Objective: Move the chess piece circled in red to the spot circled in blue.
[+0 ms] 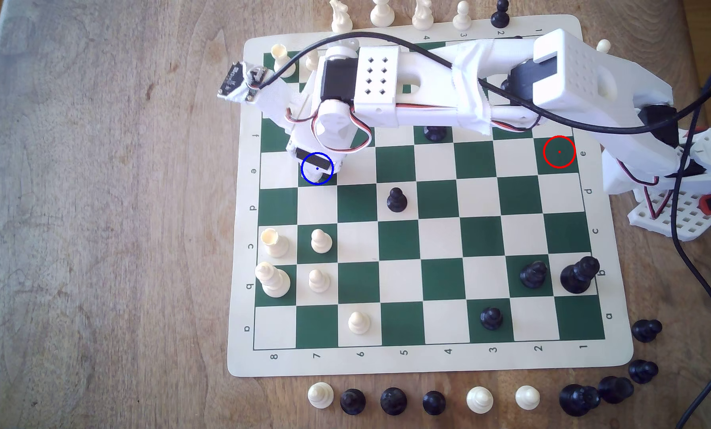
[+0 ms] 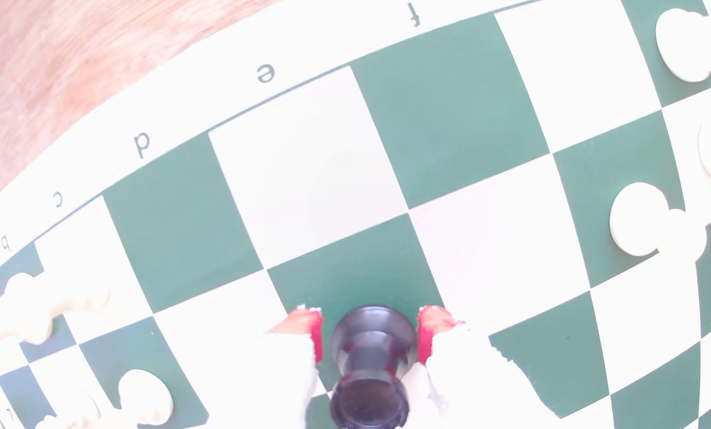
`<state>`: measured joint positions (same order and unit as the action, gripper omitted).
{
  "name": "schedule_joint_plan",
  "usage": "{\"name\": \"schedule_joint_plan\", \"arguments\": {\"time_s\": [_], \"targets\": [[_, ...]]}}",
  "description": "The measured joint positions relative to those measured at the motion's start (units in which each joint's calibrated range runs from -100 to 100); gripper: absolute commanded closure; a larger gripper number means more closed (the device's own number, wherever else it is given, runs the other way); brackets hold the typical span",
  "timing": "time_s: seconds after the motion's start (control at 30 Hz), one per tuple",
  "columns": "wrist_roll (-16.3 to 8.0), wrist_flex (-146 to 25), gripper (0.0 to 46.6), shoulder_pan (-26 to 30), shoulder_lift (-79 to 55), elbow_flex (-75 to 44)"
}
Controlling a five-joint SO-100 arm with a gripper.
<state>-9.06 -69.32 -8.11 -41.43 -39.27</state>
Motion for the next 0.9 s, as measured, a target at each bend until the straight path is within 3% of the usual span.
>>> {"name": "schedule_joint_plan", "arguments": {"time_s": [0.27,0.9], "targets": [[-1.07,0.00,25.7,-0.07,0.00,0.00],[-1.51,0.00,24.8,-0.07,9.72,9.40]]}}
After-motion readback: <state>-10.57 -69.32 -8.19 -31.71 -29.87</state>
